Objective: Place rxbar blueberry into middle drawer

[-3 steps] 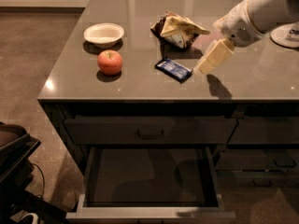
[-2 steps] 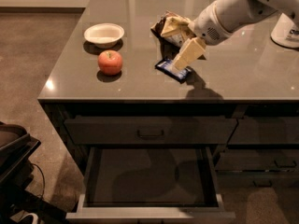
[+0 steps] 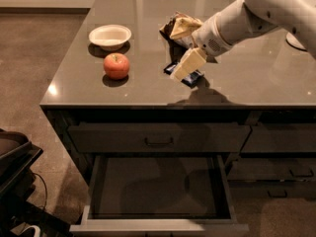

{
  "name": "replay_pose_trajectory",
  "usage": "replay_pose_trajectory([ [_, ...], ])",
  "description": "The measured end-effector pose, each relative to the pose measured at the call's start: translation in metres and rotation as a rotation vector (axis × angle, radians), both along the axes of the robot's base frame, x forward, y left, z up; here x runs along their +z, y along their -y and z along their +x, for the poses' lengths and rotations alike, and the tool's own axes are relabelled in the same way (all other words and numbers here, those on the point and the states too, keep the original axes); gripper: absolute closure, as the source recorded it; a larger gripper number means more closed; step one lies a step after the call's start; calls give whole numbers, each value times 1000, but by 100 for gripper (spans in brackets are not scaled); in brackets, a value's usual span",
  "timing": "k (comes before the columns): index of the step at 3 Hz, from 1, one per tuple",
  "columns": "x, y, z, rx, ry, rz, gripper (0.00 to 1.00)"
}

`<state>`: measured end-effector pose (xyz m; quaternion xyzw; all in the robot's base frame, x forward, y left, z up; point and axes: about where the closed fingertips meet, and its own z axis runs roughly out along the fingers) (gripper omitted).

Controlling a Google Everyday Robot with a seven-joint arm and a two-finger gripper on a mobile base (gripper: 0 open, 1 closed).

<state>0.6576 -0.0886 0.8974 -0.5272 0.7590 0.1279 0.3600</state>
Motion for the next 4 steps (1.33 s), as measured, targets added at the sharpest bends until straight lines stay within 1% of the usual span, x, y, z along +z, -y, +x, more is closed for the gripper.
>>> replay_pose_trajectory([
  [1,2,3,-1,1,13,1,0],
  [2,-1,3,1,-2,7,7,0],
  [3,-33,2,17,-16,-56,59,0],
  [4,-68,-4,31,-34,-127,90,0],
])
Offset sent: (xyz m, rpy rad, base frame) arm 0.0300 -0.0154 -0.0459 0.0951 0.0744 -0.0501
